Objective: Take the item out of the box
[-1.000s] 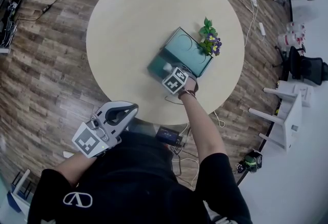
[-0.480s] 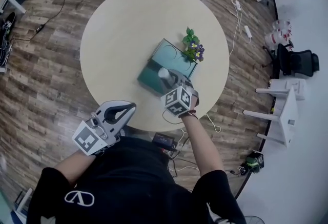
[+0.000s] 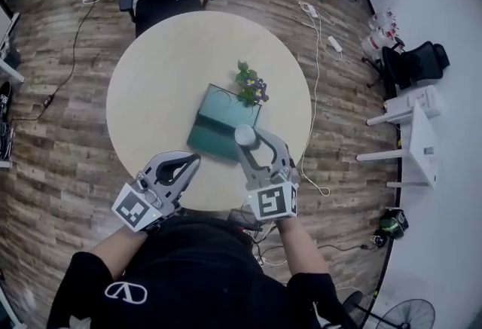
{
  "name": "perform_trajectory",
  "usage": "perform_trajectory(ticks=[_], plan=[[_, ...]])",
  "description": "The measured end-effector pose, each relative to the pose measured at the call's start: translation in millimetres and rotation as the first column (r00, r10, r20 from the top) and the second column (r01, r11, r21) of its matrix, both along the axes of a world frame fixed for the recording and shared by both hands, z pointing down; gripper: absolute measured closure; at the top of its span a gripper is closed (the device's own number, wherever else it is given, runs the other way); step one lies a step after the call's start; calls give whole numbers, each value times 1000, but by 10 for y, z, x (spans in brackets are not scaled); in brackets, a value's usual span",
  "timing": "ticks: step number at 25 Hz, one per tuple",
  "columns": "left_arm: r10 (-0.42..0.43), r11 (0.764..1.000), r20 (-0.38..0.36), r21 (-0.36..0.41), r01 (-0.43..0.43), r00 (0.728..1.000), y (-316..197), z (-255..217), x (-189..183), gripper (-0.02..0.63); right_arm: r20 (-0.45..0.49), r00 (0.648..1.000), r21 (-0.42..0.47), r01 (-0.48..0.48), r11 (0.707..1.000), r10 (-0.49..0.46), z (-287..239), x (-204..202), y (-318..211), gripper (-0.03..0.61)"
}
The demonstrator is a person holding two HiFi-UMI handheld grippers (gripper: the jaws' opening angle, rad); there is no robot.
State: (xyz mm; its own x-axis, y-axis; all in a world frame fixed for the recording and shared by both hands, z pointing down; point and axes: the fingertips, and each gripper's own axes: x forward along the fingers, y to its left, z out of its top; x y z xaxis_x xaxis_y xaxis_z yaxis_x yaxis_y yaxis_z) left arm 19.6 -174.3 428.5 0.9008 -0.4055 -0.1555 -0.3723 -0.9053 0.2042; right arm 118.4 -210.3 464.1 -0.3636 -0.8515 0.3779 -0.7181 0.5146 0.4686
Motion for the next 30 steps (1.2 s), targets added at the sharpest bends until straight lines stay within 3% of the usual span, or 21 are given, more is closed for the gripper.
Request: perform_trajectory(ticks=[4,10,16,20,30], plan=[[50,998,-15,37,-49,999,26,-208,189,609,138,990,136,-57,989,38,-594,135,290,398],[124,989,-33,85,-121,992,92,-416,453,609,331,939,253,-181,950,91,-991,390,710,398],[169,981,-37,107,-164,985,127,-528,619,609,529,842,305,-304,903,104,-1164,636,939,399],[179,978,-37,111,-174,983,148,-533,673,609,579,809,306,-335,891,105,-1140,702,962,399],[175,979,-41,118,-169,984,161,-556,692,609,581,807,269,-312,911,105,-1003,666,938,397]])
